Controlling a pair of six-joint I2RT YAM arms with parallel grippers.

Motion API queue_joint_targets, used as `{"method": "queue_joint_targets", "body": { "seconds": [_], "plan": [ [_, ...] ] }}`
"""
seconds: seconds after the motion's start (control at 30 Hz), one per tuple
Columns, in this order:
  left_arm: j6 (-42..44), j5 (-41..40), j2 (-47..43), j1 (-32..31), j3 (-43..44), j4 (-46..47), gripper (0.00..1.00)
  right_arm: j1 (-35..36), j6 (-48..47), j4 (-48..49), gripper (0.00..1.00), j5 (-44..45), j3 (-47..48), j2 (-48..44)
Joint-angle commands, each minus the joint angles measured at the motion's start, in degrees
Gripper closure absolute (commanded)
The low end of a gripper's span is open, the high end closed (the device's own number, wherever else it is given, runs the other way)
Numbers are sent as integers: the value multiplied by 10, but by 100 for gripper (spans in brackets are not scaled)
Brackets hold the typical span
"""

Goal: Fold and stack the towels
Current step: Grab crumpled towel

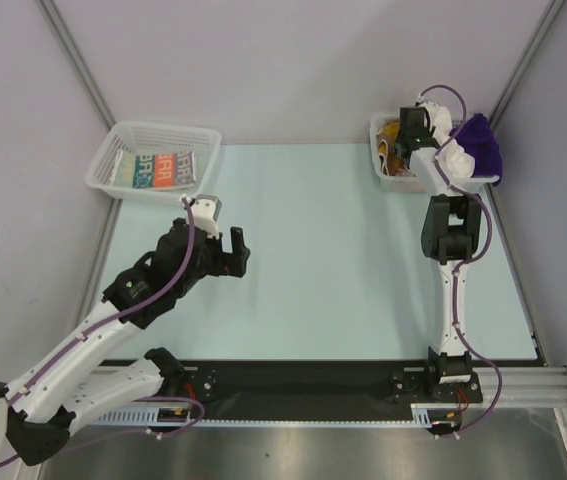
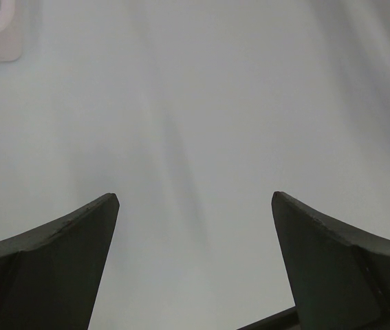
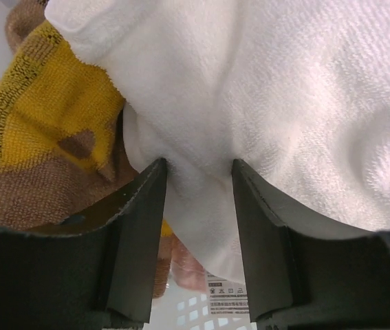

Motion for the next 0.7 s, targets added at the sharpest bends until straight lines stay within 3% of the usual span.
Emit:
{"method": "queue_joint_targets", "body": {
  "seconds": [0.0, 0.23, 0.33, 0.37, 0.47, 0.67],
  "plan": [
    [9, 0, 0, 0, 12, 2, 0, -1, -27, 25, 52, 56, -6, -28],
    [8, 1, -1, 0, 7, 10, 0, -10, -48, 13, 65, 66, 11, -18],
    [4, 12, 4, 0, 4, 18, 0, -14, -50, 10, 76, 65, 26, -15],
    [3, 14, 5, 0, 4, 18, 0, -15, -50, 3, 86, 63, 31, -15],
    [3, 14, 6, 0, 1, 21, 0, -12, -49, 8, 98, 62, 27, -32],
    [2, 8, -2, 0, 0, 22, 0, 0, -49, 11, 100, 52, 34, -107]
  ]
}}
